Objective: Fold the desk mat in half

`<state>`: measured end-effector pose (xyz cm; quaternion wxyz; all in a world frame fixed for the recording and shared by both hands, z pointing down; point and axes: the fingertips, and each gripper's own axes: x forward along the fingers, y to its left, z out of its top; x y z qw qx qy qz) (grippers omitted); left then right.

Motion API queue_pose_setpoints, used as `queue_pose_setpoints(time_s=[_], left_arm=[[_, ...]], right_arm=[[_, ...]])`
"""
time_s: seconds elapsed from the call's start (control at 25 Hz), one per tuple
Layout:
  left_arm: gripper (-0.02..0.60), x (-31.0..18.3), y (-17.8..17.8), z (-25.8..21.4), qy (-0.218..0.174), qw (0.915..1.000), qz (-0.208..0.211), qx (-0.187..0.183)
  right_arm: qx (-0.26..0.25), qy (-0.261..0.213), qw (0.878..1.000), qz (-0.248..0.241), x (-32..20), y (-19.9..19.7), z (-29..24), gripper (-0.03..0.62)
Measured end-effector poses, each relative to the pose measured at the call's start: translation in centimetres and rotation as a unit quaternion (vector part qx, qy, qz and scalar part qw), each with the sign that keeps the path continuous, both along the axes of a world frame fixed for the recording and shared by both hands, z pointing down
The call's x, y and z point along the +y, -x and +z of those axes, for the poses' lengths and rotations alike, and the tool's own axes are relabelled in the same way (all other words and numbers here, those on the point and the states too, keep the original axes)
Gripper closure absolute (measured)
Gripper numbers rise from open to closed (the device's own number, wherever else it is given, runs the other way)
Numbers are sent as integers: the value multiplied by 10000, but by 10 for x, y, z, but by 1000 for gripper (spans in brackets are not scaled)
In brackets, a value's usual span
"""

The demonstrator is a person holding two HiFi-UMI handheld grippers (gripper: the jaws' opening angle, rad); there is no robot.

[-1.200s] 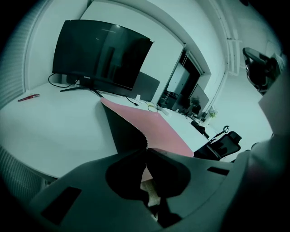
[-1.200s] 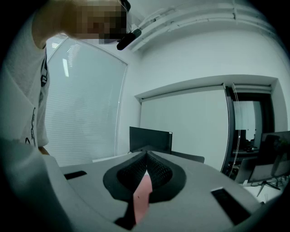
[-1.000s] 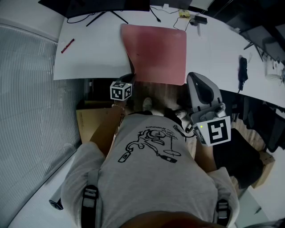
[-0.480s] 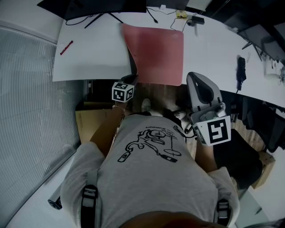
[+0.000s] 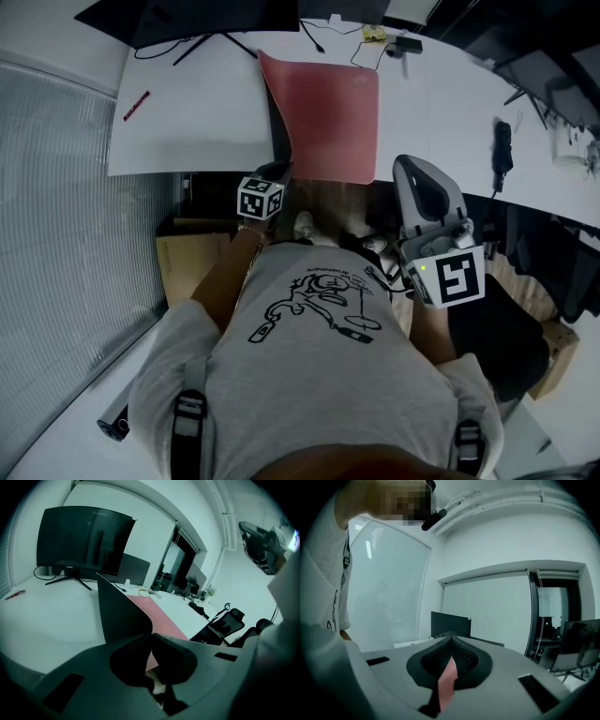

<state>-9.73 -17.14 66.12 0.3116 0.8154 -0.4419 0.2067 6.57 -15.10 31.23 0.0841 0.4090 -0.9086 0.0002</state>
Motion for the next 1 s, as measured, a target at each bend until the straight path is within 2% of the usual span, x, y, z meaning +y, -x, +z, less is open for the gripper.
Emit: queue_pose_setpoints(time_s=[0.4, 1.0], left_arm=[[549, -5, -36, -4, 13, 9999, 71, 76], [549, -7, -78, -5, 113, 9997, 225, -41]], right_arm=[[-6, -4, 10000, 43, -5, -33, -2, 588], [-95, 0, 9999, 76, -14, -74, -6, 586]])
